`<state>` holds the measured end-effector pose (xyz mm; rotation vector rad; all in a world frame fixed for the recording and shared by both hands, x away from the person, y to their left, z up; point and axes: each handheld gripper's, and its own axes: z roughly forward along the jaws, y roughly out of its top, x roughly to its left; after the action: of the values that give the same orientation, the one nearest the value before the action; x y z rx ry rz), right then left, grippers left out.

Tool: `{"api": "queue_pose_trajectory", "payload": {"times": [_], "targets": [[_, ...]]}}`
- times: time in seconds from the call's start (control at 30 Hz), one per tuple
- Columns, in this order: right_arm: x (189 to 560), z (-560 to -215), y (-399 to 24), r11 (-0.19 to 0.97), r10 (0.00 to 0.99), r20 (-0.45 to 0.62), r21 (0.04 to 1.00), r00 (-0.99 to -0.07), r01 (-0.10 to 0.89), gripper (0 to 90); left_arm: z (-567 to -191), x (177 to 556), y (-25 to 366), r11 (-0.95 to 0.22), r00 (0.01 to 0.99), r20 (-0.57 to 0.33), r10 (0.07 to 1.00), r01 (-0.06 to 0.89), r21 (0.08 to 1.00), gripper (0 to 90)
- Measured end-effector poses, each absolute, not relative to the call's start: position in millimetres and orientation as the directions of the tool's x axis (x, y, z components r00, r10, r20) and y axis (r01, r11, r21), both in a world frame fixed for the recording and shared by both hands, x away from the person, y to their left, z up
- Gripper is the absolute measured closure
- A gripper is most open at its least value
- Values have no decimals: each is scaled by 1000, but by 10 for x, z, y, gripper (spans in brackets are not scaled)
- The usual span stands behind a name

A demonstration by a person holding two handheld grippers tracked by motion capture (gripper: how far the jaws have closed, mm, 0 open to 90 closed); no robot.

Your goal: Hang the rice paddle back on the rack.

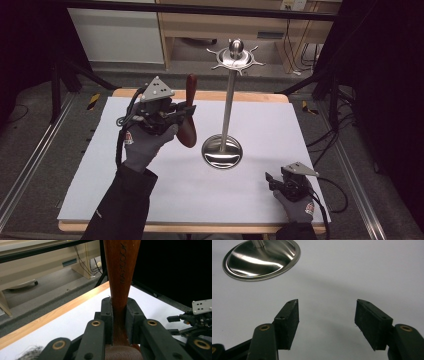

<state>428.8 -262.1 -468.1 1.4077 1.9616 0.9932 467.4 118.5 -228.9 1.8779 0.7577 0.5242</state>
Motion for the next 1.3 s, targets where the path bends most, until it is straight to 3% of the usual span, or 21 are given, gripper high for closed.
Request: {"api": "queue_pose_trajectory", "payload": {"times": [1.3], "targets": [[4290, -4681, -2657, 165, 948, 26, 813, -318, 559, 366, -2083, 4879, 969, -339, 724, 67, 687, 237, 910, 780]]}}
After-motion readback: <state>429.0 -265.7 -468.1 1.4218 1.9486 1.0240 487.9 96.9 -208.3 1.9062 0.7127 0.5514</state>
